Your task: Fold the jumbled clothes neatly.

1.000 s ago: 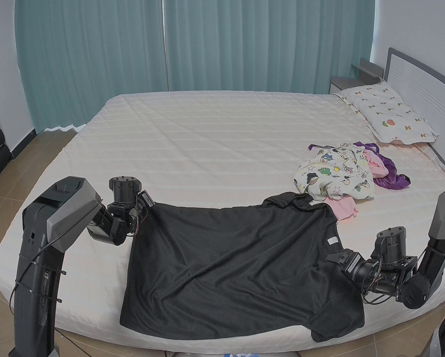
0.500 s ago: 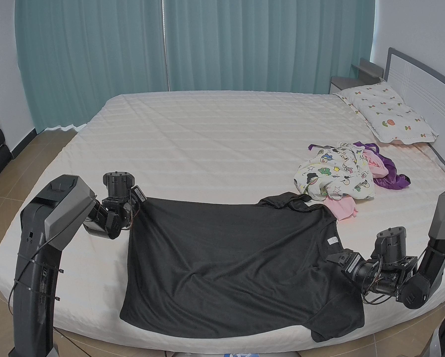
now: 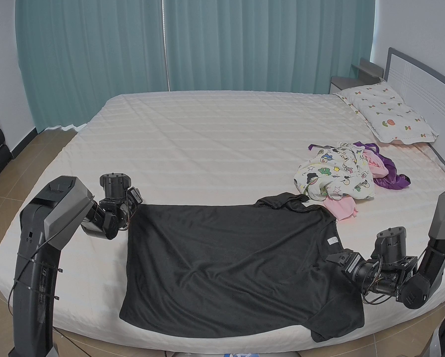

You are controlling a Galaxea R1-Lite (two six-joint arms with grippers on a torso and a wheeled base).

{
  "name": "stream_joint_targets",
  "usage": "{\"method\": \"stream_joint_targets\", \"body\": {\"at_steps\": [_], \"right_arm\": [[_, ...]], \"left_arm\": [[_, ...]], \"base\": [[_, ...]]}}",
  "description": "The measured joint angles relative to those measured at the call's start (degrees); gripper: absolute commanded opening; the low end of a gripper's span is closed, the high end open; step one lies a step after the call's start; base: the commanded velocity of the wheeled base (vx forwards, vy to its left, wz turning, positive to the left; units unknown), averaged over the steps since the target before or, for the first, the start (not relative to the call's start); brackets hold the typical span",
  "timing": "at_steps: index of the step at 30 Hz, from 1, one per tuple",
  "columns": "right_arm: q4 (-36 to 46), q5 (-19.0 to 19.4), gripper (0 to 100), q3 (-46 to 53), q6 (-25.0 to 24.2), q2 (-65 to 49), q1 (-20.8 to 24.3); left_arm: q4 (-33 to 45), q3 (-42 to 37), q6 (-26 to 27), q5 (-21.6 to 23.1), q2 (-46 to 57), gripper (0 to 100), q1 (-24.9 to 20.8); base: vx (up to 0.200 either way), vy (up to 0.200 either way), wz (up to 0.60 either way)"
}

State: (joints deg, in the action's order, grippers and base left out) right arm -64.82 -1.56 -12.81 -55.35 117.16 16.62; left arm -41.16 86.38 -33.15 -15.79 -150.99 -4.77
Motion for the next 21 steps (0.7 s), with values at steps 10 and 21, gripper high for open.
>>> {"method": "stream_joint_targets", "body": {"at_steps": [10, 21], "right_arm": [[0.0, 0.06, 100, 0.17, -0.02, 0.0, -0.05], [-0.02, 0.15, 100, 0.26, -0.07, 0.0, -0.02]], "left_arm": [[-2.0, -11.17, -2.77, 0.95, 6.42, 100, 0.11], [-12.59, -39.03, -7.12, 3.3, 18.19, 100, -2.08]], "base": [[0.0, 0.0, 0.0], [0.0, 0.0, 0.0]]}}
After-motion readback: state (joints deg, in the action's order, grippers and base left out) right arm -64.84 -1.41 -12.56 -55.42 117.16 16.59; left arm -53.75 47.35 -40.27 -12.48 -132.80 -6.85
